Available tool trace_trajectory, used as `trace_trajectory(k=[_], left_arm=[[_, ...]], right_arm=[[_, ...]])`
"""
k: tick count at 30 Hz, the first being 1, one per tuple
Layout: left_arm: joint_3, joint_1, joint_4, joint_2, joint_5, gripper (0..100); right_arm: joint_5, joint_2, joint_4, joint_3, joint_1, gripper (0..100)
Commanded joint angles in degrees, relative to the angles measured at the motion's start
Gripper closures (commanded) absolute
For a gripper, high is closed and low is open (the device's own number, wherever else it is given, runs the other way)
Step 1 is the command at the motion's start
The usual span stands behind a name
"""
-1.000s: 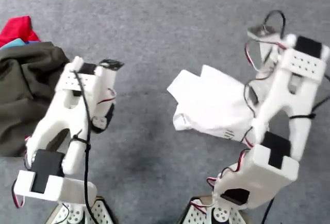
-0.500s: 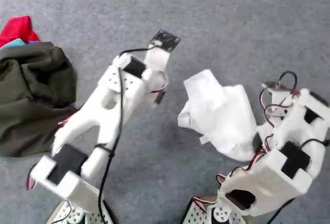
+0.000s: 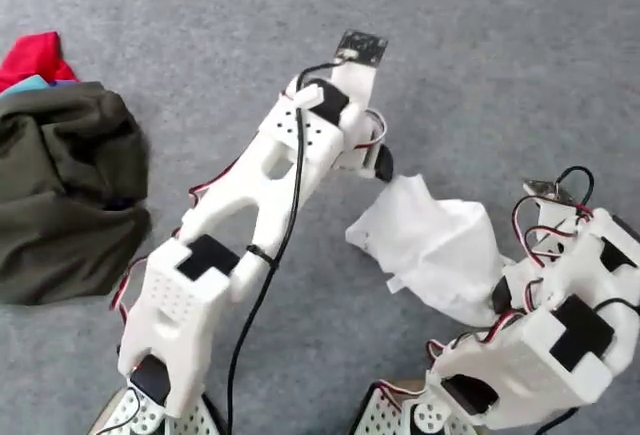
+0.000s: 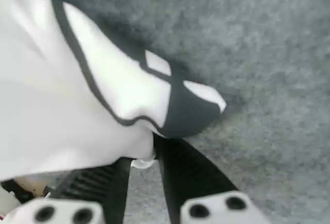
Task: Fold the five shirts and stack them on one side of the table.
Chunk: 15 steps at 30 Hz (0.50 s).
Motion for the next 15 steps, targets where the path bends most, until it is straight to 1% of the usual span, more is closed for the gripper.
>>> trace_trajectory(k=[1,4,6,9,11,13,15], left_arm=[[-8.3,2.2,3.2,0.5,-3.9,68],[-11.6,5.3,6.7,0.9,-8.2,68],[-14.4,7.1,9.6,0.9,-9.6,68],[-21.4,7.7,13.5,0.9,-8.9,68],[-26.1,7.7,14.4,0.9,-7.9,68],[-28.0,7.8,14.4,0.8,-7.8,68],[-27.3,8.6,14.4,1.0,-7.8,68]], right_arm=[[-0.1,1.0,-3.3,1.6,0.8,98.4],[-2.5,1.1,-3.7,1.6,0.5,98.4],[-3.5,1.1,-4.5,1.6,0.5,98.4],[-4.5,1.1,-4.7,1.7,0.5,98.4],[-4.5,1.1,-4.7,1.7,0.5,98.4],[-4.5,1.1,-4.7,1.7,0.5,98.4],[-4.5,1.1,-4.7,1.7,0.5,98.4]])
